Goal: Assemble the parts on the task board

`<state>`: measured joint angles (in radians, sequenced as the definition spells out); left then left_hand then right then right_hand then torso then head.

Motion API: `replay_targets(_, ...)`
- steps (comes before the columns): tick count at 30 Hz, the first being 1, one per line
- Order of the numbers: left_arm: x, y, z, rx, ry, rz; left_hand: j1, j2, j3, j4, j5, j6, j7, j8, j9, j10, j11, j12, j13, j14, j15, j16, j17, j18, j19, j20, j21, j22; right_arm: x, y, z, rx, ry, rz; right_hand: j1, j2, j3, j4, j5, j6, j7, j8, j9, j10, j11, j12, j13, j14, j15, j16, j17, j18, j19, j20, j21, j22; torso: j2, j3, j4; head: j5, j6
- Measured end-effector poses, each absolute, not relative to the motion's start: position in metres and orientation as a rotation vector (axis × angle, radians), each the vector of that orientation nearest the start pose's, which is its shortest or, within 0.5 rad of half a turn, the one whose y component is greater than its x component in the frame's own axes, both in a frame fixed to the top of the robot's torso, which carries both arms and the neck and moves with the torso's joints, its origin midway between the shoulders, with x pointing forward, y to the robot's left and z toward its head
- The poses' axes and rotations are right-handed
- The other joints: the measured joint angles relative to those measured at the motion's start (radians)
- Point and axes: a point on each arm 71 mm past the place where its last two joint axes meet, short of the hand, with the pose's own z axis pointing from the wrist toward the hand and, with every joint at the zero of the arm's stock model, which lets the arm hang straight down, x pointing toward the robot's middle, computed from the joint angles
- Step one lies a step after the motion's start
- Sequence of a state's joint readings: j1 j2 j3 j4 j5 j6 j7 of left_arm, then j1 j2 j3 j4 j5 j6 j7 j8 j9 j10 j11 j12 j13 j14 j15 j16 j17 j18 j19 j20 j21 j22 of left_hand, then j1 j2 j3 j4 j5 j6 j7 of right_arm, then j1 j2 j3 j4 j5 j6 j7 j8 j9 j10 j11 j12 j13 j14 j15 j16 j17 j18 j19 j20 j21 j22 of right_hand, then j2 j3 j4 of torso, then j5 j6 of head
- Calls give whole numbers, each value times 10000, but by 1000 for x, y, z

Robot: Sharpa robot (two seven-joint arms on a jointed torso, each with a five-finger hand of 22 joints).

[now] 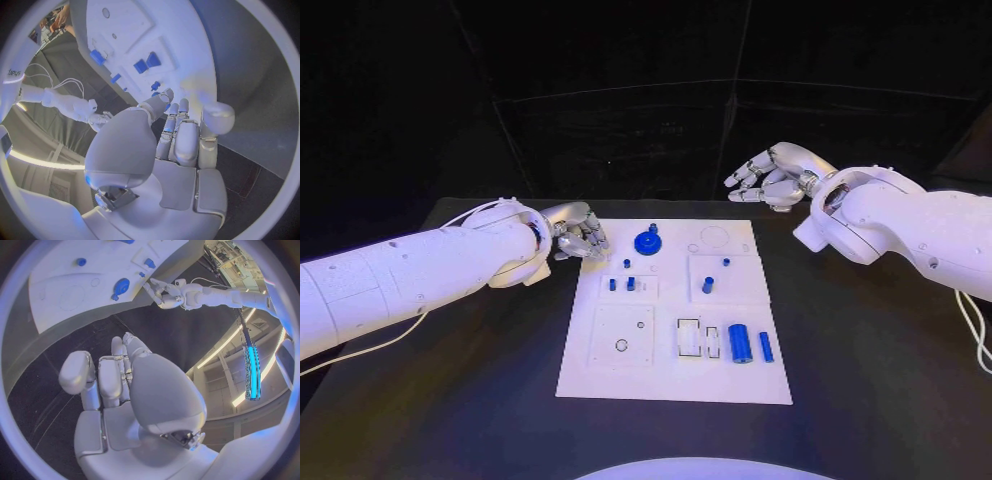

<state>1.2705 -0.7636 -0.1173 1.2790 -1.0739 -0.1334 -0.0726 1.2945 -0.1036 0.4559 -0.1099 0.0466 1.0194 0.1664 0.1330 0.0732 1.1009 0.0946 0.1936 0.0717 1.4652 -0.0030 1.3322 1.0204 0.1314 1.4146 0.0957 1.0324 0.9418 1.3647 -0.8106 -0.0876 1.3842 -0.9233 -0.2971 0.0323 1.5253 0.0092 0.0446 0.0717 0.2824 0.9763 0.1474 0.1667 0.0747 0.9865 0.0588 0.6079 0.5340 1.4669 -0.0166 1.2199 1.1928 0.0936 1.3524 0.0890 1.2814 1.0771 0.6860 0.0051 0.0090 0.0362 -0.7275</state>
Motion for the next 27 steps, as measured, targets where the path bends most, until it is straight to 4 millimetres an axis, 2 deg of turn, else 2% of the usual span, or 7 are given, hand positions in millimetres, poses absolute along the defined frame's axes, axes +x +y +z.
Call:
replay_targets(4,526,243,-196,-3263,18258,-8344,3,153,111,112,0,155,14,32,4,-1,0,0,-4,-156,71,-383,-782,3,-428,43,-954,-1002,523,-234,-133,1606,16646,8100,121,-135,644,-148,-145,210,8,40,-51,398,40,-1127,-1021,0,0,-183,-166,0,0,0,-5,1,-3,-3,-19,-142,99)
replay_targets(6,524,242,-192,-4284,17674,-9479,50,200,181,117,0,155,14,67,-8,-1,0,1,-15,-485,77,-874,-1662,242,-789,57,-1708,-1764,517,-236,-138,1063,16784,7700,-10,-266,878,-166,-228,237,25,40,-64,485,59,-1561,-1382,0,0,-265,-241,0,0,0,-5,16,-6,-8,-29,-225,150)
replay_targets(8,521,241,-188,-5182,17149,-10480,50,200,206,92,0,155,15,66,-24,-1,0,43,-17,-744,89,-1261,-2351,248,-1076,68,-2307,-2355,513,-236,-143,573,16888,7363,-105,-361,1022,-158,-289,269,57,40,-64,485,58,-1917,-1659,0,0,-267,-283,0,7,6,-5,36,-6,-15,-46,-328,199)
replay_targets(10,518,238,-184,-6122,16554,-11527,0,250,206,92,0,193,44,119,-27,-1,0,94,-17,-1126,107,-1760,-3183,408,-1420,88,-2915,-2921,508,-234,-150,-28,16965,7005,-206,-462,1137,-121,-342,256,69,-38,-91,418,123,-2271,-1922,0,0,-327,-314,-1,59,59,-5,68,-7,-21,-58,-409,233)
replay_targets(13,515,235,-180,-7190,15792,-12695,-59,302,113,185,0,297,-58,202,-27,-1,1,114,-17,-1770,114,-2549,-4423,409,-1777,109,-3347,-3212,502,-229,-159,-849,17021,6535,-323,-661,1303,-95,-392,112,82,-220,-102,252,275,-2771,-2337,-19,97,-528,-536,-1,136,136,-5,164,-12,-35,-70,-515,267)
replay_targets(15,514,234,-178,-7729,15391,-13236,-117,249,48,250,0,297,-58,203,-27,-1,1,155,-17,-2050,126,-2909,-4966,410,-1902,115,-3520,-3320,499,-227,-164,-1296,17024,6270,-382,-765,1441,-94,-405,112,82,-252,-101,224,270,-2986,-2575,-1,115,-561,-621,-1,148,148,42,205,-12,-39,-72,-551,289)
replay_targets(27,509,236,-171,-9322,13989,-14860,-185,274,-90,272,0,296,-58,202,-26,-1,1,155,-17,-2199,156,-3137,-5352,405,-1933,146,-3682,-3442,489,-205,-195,-3113,17039,5508,-558,-1053,2014,-144,-405,76,118,-573,-95,264,308,-3590,-3462,-19,168,-561,-683,-1,219,219,83,274,11,-31,-81,-572,303)
